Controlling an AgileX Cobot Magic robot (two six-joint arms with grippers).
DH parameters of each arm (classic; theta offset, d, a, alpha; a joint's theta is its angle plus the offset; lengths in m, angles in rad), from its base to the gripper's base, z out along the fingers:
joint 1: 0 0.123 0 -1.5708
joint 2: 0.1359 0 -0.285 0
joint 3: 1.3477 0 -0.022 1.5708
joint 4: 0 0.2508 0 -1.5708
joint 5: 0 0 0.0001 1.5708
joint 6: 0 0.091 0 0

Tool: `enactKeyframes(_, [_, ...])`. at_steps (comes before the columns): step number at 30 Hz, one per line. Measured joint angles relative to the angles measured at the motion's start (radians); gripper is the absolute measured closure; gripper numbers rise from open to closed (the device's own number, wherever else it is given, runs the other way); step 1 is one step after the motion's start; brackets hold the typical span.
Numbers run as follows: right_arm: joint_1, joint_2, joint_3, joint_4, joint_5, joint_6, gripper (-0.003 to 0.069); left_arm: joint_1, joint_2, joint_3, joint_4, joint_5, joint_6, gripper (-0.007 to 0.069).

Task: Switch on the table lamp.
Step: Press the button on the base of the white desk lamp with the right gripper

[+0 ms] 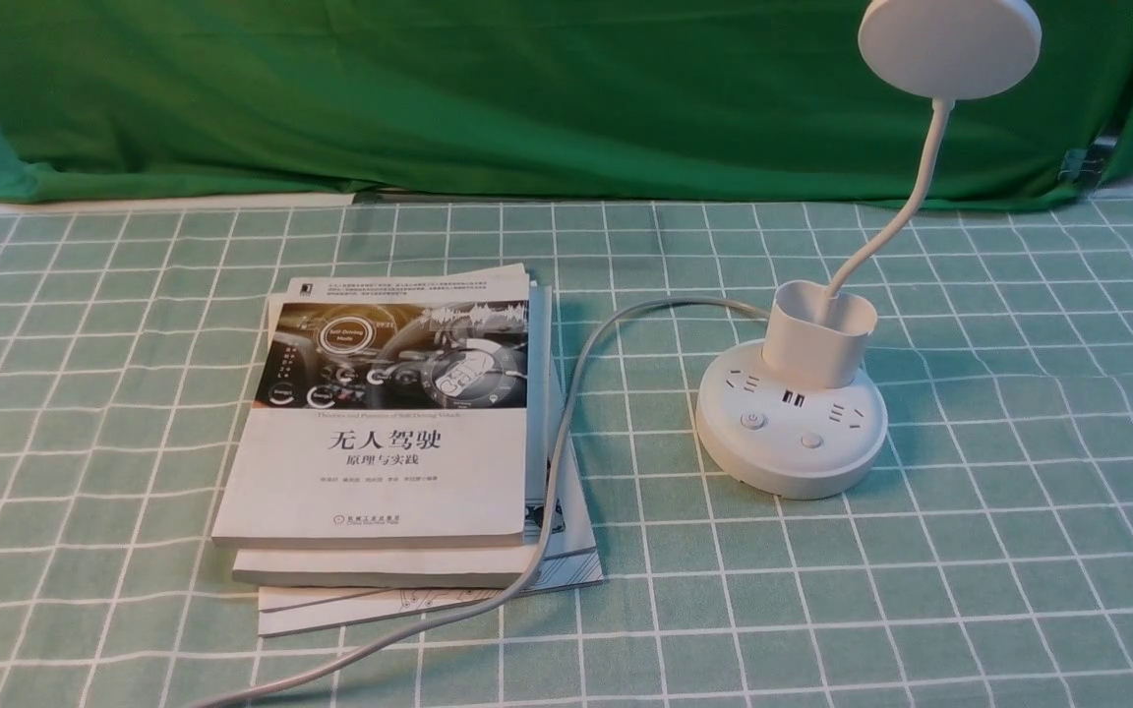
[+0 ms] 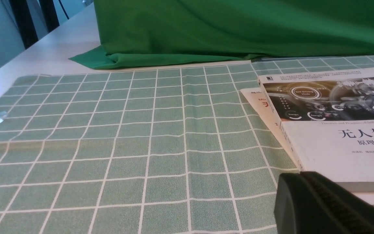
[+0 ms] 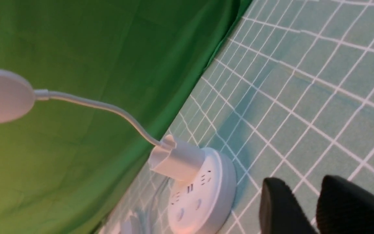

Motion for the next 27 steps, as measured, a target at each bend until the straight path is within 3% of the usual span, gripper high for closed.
enactKeyframes(6, [0.0, 0.0, 0.0, -0.002, -0.079, -0.106, 0.0418, 0.0, 0.0, 0.0, 0.0, 0.0, 0.0, 0.0603])
enactKeyframes(9, [0.0, 0.0, -0.002, -0.002, -0.188, -0.197, 0.0418, 0.0, 0.0, 0.0, 0.0, 0.0, 0.0, 0.0603])
enactKeyframes(13, [0.0, 0.012, -0.088, -0.002, -0.161, -0.382, 0.0439, 0.0, 0.0, 0.0, 0.0, 0.0, 0.0, 0.0603])
enactKeyframes(19, [0.0, 0.254, -0.444, -0.006, 0.126, -0.8, 0.0624, 0.0, 0.0, 0.0, 0.0, 0.0, 0.0, 0.0603])
enactKeyframes(20, [0.0, 0.276, -0.469, -0.006, 0.149, -0.81, 0.0627, 0.0, 0.0, 0.0, 0.0, 0.0, 0.0, 0.0603])
enactKeyframes(21, [0.0, 0.379, -0.583, -0.004, 0.251, -0.91, 0.0631, 0.0, 0.0, 0.0, 0.0, 0.0, 0.0, 0.0603])
enactKeyframes(23, [0.0, 0.436, -0.642, 0.001, 0.31, -0.962, 0.0631, 0.0, 0.0, 0.0, 0.0, 0.0, 0.0, 0.0603])
enactKeyframes(24, [0.0, 0.539, -0.736, 0.017, 0.401, -1.047, 0.0631, 0.0, 0.0, 0.0, 0.0, 0.0, 0.0, 0.0603])
enactKeyframes(27, [0.006, 0.674, -0.833, 0.092, 0.47, -1.145, 0.0631, 0.0, 0.0, 0.0, 0.0, 0.0, 0.0, 0.0603])
